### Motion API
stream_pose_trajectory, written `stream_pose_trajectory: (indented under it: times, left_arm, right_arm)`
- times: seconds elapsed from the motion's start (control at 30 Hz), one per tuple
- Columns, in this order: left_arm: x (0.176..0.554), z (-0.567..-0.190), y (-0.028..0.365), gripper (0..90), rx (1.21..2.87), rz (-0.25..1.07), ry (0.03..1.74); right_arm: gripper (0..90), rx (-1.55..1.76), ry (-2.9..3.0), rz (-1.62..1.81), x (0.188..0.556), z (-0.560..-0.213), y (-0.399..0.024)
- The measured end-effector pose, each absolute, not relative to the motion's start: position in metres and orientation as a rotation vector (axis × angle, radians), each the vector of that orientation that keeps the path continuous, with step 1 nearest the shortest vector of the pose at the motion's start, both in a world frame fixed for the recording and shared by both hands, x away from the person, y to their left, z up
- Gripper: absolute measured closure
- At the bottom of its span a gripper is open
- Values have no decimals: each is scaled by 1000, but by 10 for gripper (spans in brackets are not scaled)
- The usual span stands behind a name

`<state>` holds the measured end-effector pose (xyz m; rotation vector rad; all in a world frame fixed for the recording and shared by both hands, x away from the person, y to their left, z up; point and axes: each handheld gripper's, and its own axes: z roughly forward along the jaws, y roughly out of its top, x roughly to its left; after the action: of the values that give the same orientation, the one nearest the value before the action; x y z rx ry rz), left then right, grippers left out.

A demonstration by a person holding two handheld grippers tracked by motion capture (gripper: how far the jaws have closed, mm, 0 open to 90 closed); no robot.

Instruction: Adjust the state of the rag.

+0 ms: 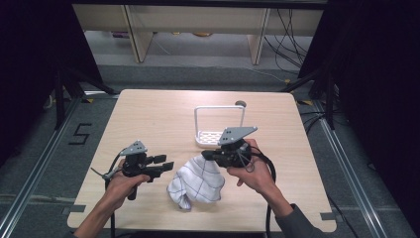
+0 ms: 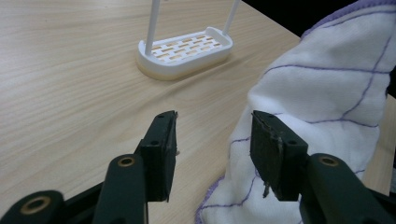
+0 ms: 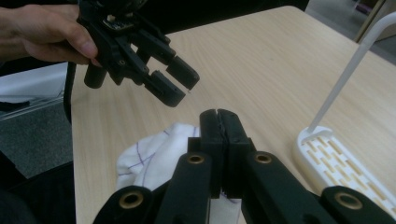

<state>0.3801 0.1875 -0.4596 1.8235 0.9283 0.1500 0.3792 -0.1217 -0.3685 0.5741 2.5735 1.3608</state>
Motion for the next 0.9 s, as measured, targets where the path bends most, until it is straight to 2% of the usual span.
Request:
stream_pose_trajectory:
  times: [0.3,0.37,0.4,0.43,0.47,0.5,0.7,0.8,0.9]
  left_arm:
    - [392,-471,157,449,1847,-58,850]
    - [393,-476,147,515,1867,-80,820]
    - [392,-477,142,611,1874,-72,805]
    - [392,-477,140,734,1877,-57,807]
    - [392,-475,137,812,1887,-27,801]
    - [391,-472,137,840,1884,9,801]
    - [391,-439,140,852,1849,162,766]
    - [385,-412,142,854,1834,315,730]
    - [370,-398,139,852,1809,405,694]
  right_arm:
    - [900,596,2546,1361,382,-362,-130]
    - [900,616,2553,1357,383,-362,-132]
    - [900,629,2561,1358,383,-362,-133]
    - [900,629,2542,1358,384,-362,-133]
    - [900,613,2545,1350,386,-361,-135]
    - [900,614,2540,1351,387,-361,-136]
    - [900,694,2495,1343,396,-353,-150]
    - [900,703,2438,1352,400,-342,-157]
    - [900,681,2393,1372,398,-331,-165]
